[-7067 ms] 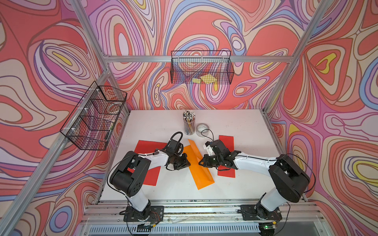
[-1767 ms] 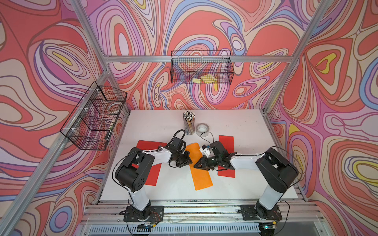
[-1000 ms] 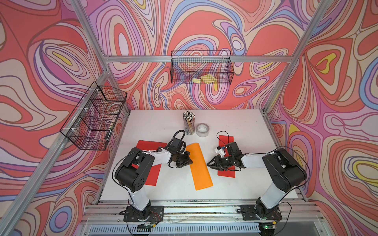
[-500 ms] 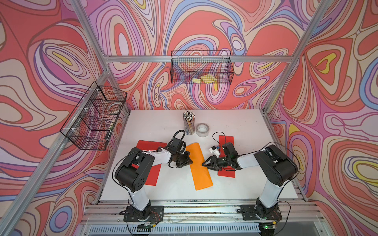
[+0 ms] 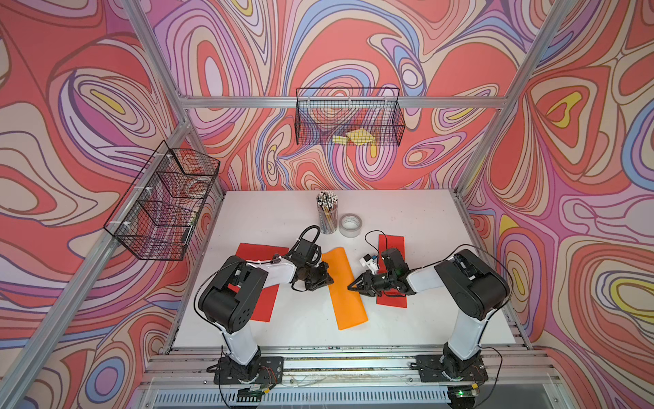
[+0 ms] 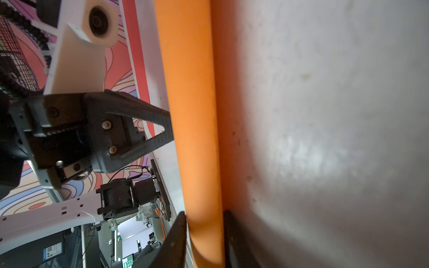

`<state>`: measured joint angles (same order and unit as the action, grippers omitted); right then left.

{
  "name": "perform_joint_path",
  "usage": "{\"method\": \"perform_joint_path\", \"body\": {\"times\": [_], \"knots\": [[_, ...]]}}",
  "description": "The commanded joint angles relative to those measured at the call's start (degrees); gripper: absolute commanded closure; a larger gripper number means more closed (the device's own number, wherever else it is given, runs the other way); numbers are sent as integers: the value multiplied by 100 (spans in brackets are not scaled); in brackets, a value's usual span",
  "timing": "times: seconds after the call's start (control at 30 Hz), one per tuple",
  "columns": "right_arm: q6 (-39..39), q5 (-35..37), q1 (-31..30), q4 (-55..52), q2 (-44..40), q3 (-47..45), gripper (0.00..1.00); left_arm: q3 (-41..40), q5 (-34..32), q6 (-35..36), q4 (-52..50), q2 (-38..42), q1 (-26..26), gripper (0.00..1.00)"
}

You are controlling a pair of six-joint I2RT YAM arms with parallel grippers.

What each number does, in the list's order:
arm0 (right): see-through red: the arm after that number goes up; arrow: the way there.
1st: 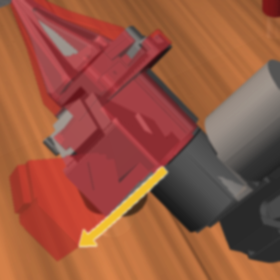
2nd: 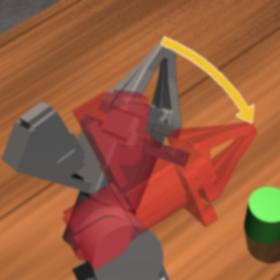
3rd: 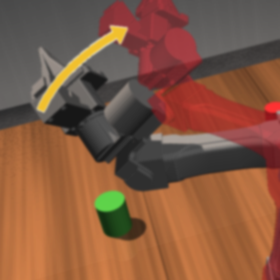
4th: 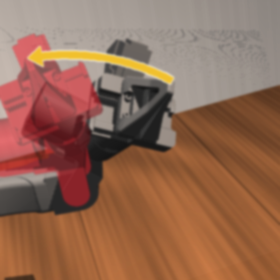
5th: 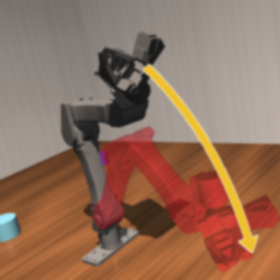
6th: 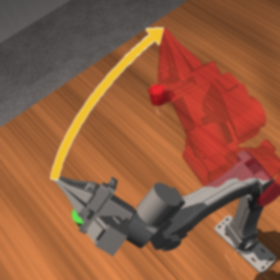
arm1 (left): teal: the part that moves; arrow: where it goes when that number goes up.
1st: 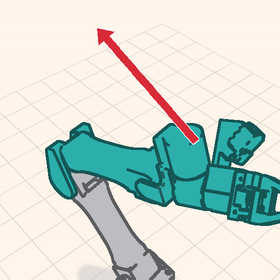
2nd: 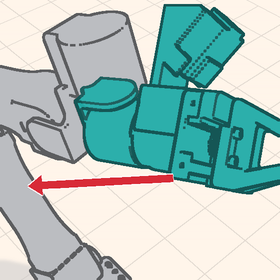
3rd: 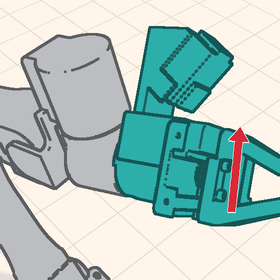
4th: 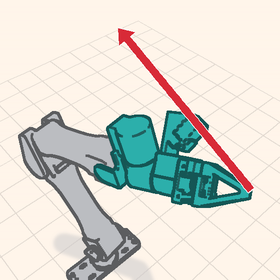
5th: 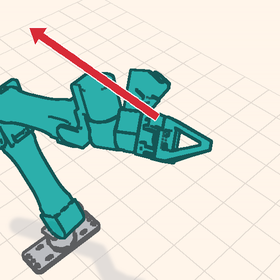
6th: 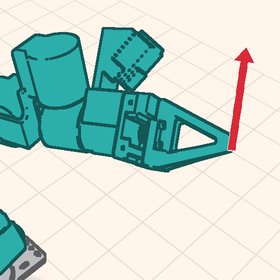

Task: Fold the rectangular paper in half along the long edge
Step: Pick up the paper from the center of the board.

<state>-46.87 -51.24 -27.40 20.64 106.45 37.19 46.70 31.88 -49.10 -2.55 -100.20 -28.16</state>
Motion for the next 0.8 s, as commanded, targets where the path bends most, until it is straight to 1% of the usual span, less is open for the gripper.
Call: {"method": "perform_joint_path", "body": {"times": [0.0, 0.13, 0.2, 0.3, 0.4, 0.5, 0.57, 0.6, 0.63, 0.7, 0.73, 0.77], "knots": [[-4, 387, -42, -377, 229, -40, 74, -249, -334, 34, -580, -43, -32, 96], [20, 412, -38, -418, 201, -52, 78, -233, -323, 39, -580, -60, -37, 96], [18, 410, -40, -415, 192, -63, 83, -231, -314, 41, -581, -60, -32, 96], [29, 419, -36, -442, 167, -57, 94, -214, -337, 50, -628, -27, -31, 96], [43, 414, -40, -460, 154, -61, 99, -221, -367, 66, -661, 31, -32, 95], [64, 413, -37, -487, 121, -54, 100, -214, -372, 51, -664, 86, -31, 90], [97, 413, -39, -529, 78, -54, 100, -216, -407, 50, -671, 173, -23, 83], [108, 418, -46, -559, 50, -46, 100, -214, -438, 65, -691, 237, -15, 76], [128, 422, -39, -594, 14, -44, 100, -241, -462, 82, -703, 359, 15, 66], [144, 414, -38, -659, -103, -45, 100, -397, -436, 62, -579, 726, 139, 50], [170, 415, -40, -715, -199, -31, 100, -538, -371, 16, -428, 992, 247, 44], [206, 430, -37, -824, -298, -5, 100, -703, -287, -41, -230, 1279, 359, 34]]}}
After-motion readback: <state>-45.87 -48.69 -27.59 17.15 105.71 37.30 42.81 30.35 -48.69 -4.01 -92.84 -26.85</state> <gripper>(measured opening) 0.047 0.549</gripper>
